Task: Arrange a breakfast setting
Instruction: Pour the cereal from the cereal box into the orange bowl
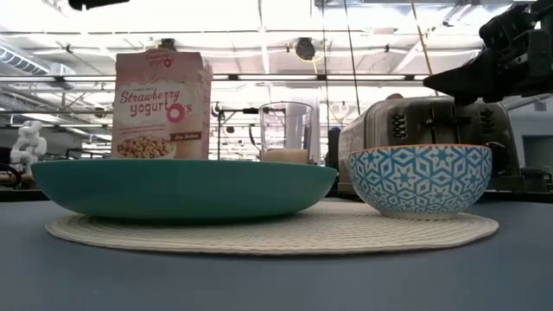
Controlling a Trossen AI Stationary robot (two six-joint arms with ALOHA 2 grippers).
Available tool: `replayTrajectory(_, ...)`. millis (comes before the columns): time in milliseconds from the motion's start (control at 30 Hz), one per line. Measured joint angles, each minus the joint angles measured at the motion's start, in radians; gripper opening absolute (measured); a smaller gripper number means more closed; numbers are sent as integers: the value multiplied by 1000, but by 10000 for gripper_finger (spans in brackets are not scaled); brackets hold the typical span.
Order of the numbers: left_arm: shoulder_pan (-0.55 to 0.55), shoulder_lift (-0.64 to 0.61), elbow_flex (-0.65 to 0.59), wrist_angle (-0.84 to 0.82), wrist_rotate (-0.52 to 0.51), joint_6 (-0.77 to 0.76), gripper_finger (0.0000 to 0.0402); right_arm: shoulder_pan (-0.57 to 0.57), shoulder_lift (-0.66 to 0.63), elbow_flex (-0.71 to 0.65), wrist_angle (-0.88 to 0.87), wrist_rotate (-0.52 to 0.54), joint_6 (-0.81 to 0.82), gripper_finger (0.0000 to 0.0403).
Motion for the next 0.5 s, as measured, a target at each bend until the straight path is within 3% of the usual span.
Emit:
replayTrajectory(167,47,156,194,-129,-39,78,390,0,0,0,0,0,0,2)
replayTrajectory(367,144,371,457,-464,-38,89,390,0,0,0,6,0,0,2)
replayTrajectory(500,237,502,563,-651,42,132,390,0,0,0,8,0,0,2)
